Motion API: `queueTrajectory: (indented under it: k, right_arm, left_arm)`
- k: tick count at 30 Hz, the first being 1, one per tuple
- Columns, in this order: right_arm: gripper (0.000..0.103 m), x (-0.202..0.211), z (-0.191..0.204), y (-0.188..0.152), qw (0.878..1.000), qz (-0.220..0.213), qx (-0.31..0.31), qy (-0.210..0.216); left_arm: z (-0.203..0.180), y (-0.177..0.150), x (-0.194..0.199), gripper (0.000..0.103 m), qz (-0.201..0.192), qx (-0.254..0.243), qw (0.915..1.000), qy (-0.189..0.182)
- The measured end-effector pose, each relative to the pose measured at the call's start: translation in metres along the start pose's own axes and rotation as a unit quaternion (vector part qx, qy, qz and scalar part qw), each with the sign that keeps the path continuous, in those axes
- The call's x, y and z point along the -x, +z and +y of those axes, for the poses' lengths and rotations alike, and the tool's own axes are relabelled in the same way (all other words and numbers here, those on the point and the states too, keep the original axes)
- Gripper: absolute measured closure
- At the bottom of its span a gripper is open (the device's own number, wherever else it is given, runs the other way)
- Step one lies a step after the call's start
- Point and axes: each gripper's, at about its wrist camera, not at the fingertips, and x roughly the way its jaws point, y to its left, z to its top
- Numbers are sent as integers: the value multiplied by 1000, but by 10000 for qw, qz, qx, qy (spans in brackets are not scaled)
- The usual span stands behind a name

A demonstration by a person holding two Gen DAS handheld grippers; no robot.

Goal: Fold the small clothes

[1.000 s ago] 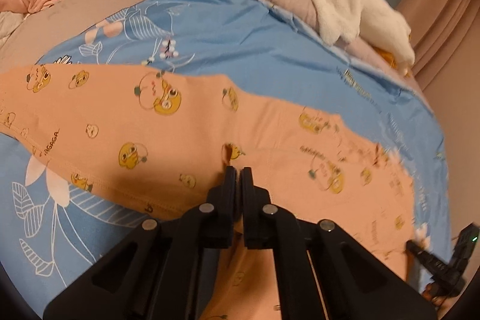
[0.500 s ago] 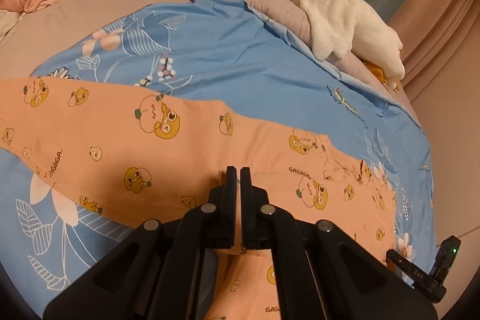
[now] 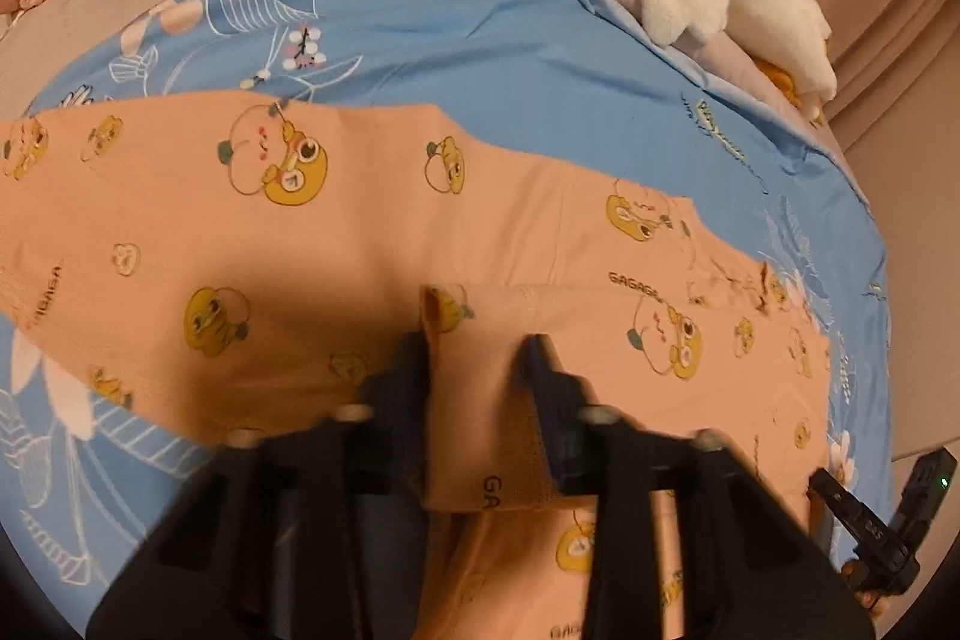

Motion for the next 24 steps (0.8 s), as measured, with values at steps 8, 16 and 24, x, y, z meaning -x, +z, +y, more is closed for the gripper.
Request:
queueTrajectory:
  k: [8,16,24]
  right_arm:
    - [94,0,1,-1,10000,-2,4,-6]
    - [94,-1,2,-1,10000,4,31,-22]
    - [94,-1,3,-2,10000,12,34,-27]
  left_arm:
    - [-26,3,29,99,-786,-451,9958,145]
    - [-36,14,32,99,-882,-840,9923,204]
    - [-13,6,2,97,-280,-574,9969,467]
